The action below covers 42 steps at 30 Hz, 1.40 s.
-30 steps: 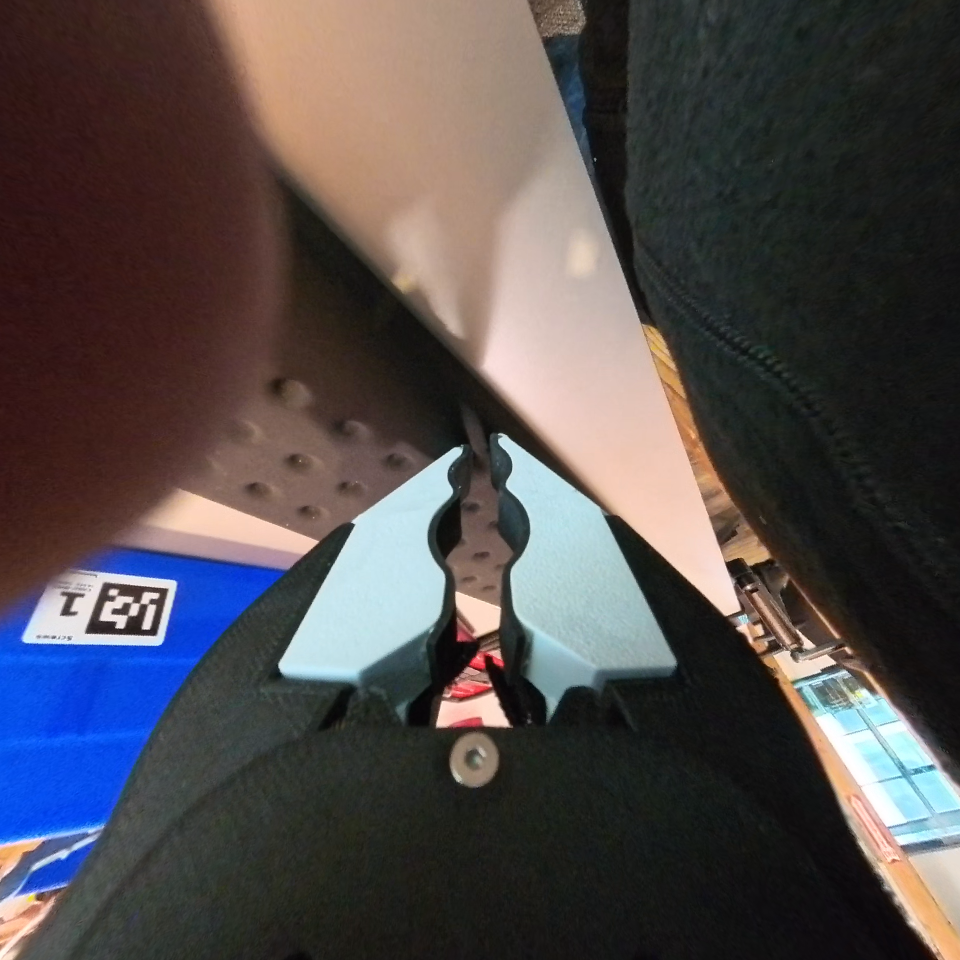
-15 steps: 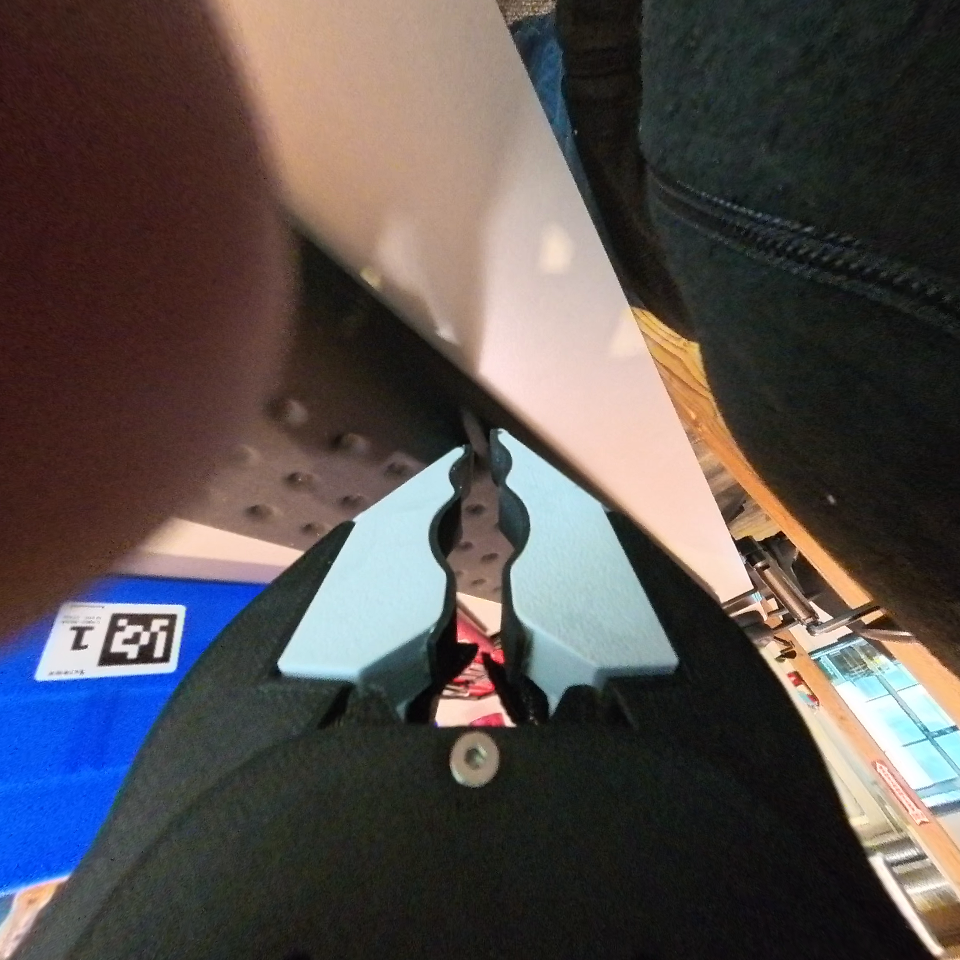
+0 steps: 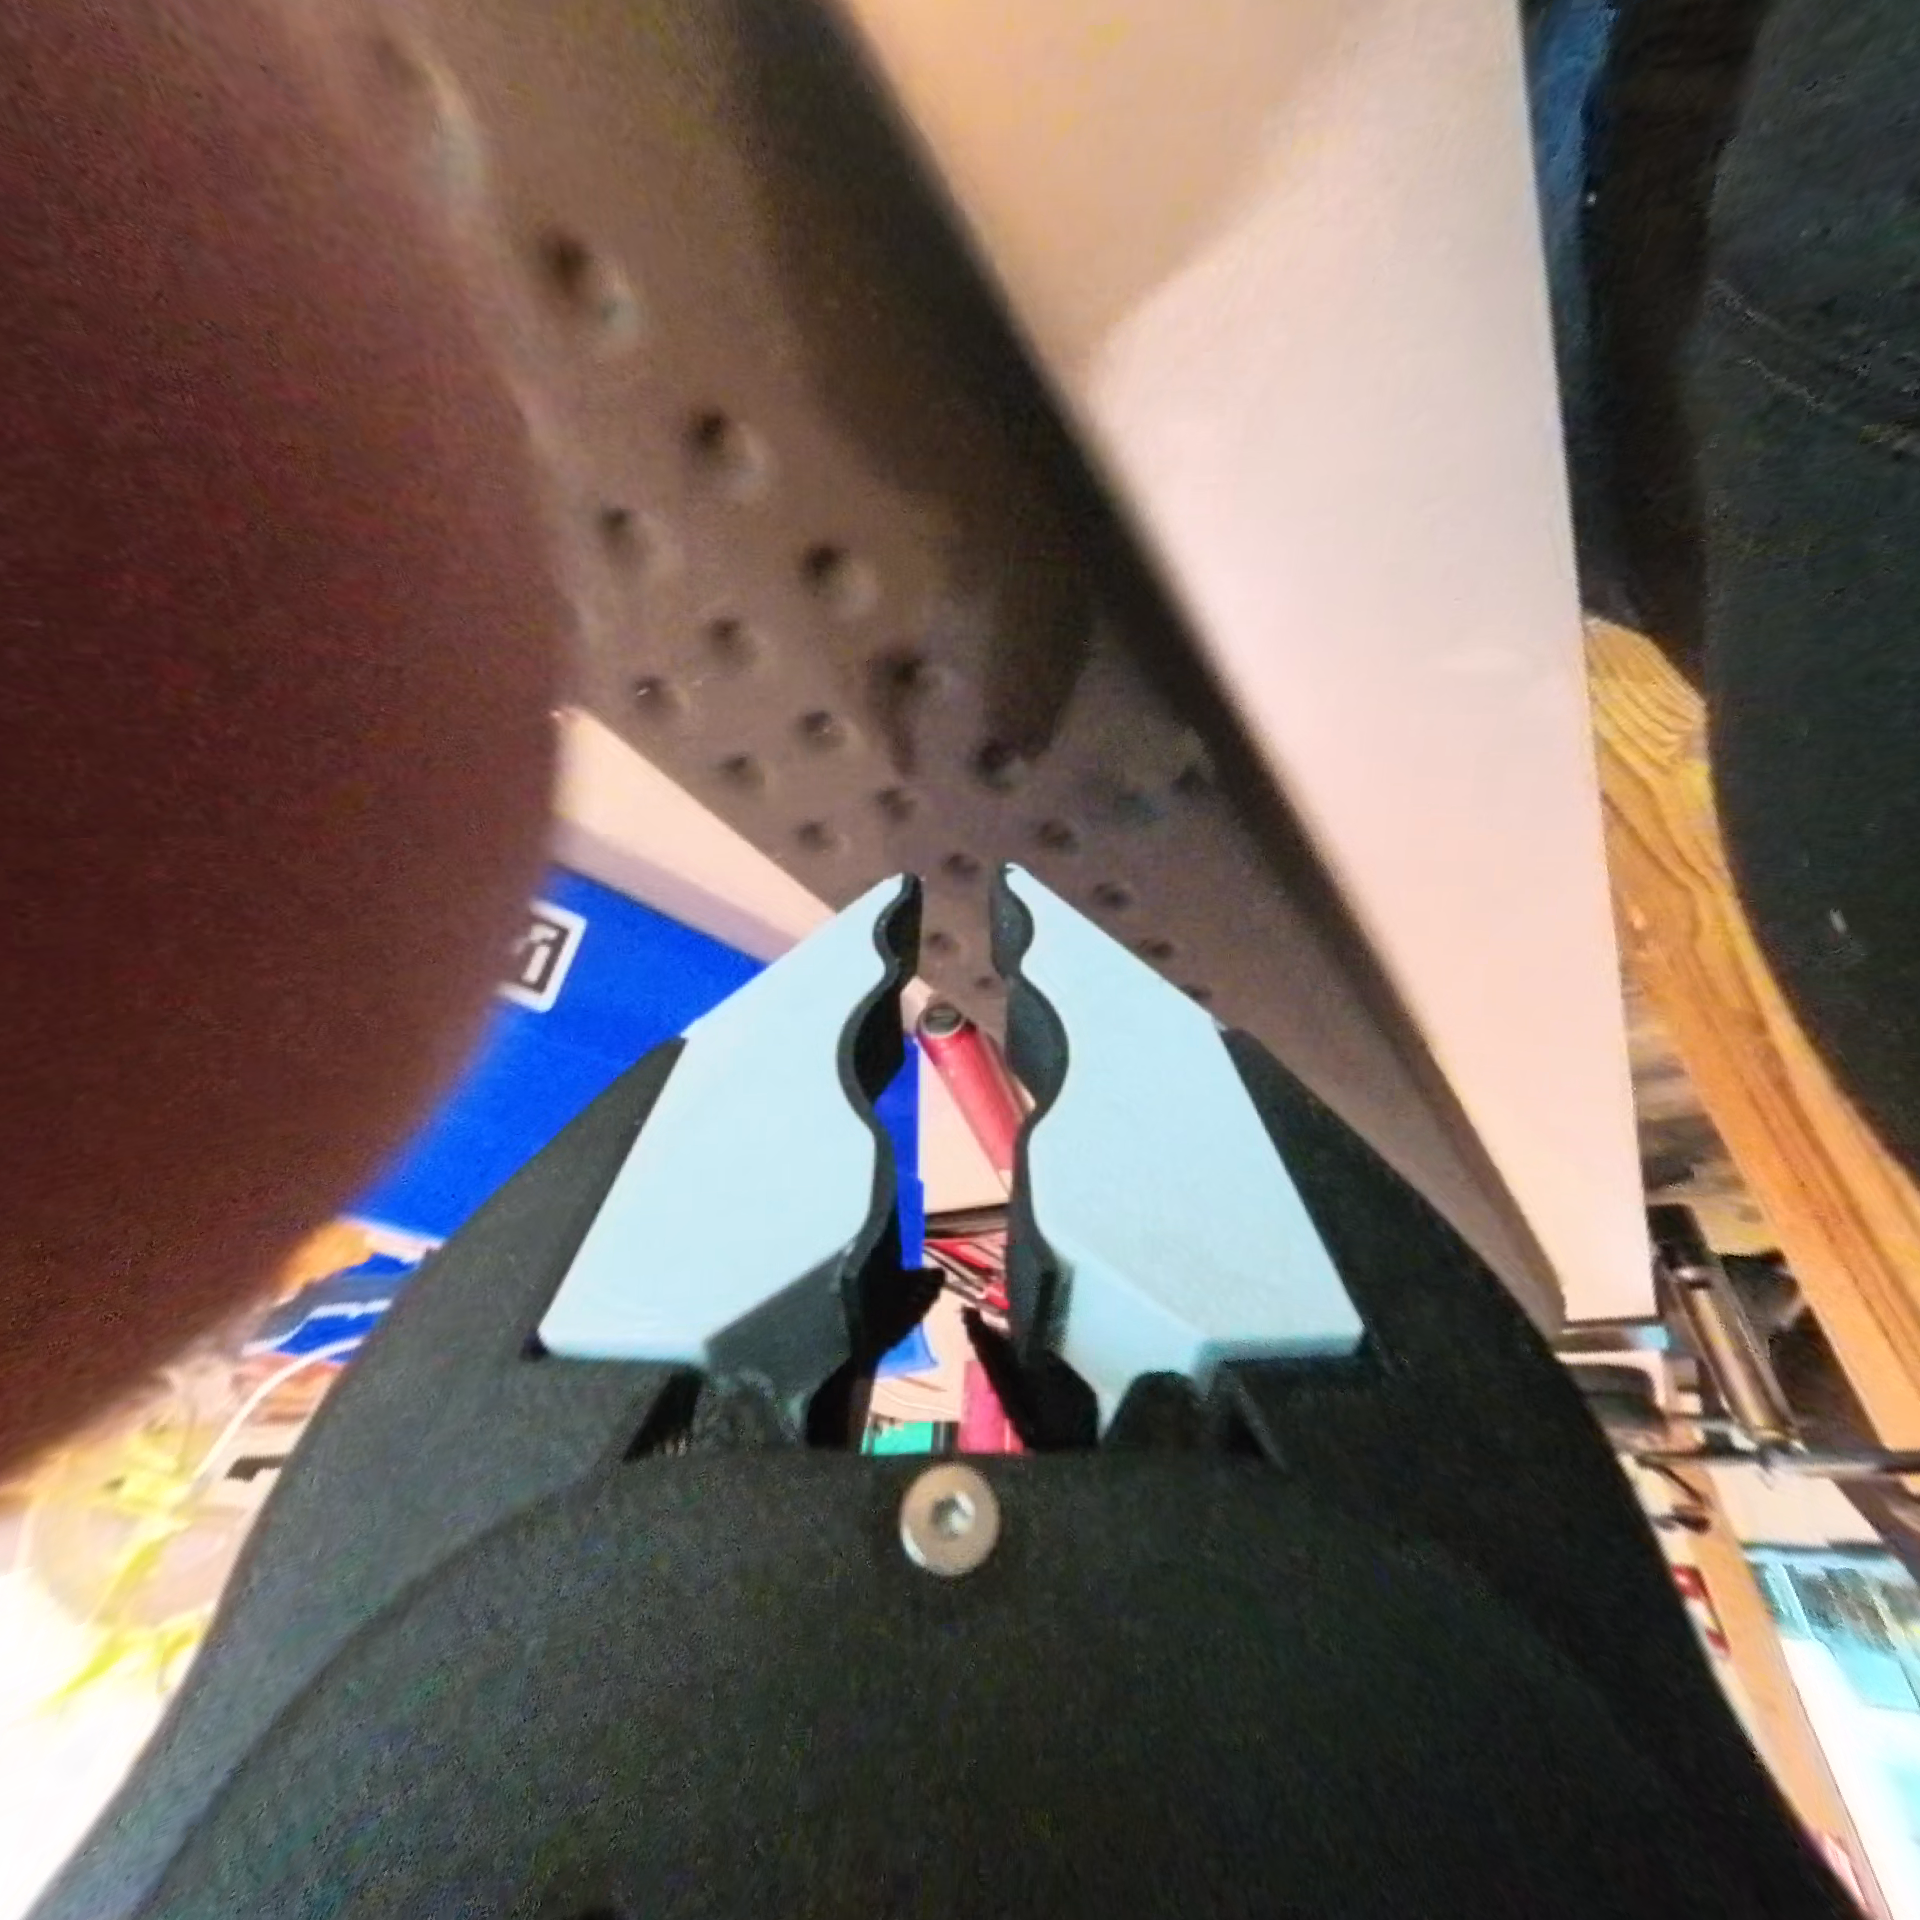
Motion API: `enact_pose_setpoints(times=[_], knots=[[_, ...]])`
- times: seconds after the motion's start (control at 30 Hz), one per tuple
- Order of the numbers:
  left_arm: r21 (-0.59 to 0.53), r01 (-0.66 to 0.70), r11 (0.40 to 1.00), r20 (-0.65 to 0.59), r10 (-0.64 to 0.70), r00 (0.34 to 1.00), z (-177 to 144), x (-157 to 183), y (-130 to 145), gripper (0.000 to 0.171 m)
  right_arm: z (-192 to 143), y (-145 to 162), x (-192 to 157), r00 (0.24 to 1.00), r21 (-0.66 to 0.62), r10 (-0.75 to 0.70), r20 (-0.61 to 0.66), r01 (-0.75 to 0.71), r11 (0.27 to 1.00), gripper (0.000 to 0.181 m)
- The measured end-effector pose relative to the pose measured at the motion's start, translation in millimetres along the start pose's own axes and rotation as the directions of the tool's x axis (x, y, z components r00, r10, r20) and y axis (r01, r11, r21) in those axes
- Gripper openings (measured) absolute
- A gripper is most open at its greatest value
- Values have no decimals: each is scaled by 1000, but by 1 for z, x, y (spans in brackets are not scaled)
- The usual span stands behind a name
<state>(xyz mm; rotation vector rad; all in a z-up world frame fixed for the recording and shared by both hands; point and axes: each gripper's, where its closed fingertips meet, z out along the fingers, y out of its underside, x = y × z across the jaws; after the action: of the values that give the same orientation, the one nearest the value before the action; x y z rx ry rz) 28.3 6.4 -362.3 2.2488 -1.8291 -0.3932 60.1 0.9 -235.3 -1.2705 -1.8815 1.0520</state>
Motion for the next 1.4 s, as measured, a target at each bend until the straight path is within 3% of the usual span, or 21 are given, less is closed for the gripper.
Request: enact_pose_setpoints(times=[0.33,0.4,0.57,0.63,1.1,1.27,1.4], knots=[[49,30,998,75,-34,997,2,-13,-1,13,8,-7,0,993,-51,-107,-47,104,993,82],[35,16,999,57,-18,998,4,-11,0,18,9,-7,0,996,-37,-83,-44,82,996,81],[37,-21,999,52,19,998,6,-12,-2,9,8,-5,3,997,-30,-50,-65,48,998,81],[54,-19,998,14,19,1000,14,-3,-6,15,12,1,-2,998,-37,-36,-43,35,999,80],[39,-52,998,-44,54,998,27,4,-7,9,15,11,-1,999,16,44,-17,-44,999,76],[33,5,999,-13,-5,1000,28,3,-6,8,9,5,-2,993,90,121,-5,-120,989,72],[-24,168,985,38,-167,985,28,3,-3,7,7,18,-8,988,49,152,6,-152,987,87]])
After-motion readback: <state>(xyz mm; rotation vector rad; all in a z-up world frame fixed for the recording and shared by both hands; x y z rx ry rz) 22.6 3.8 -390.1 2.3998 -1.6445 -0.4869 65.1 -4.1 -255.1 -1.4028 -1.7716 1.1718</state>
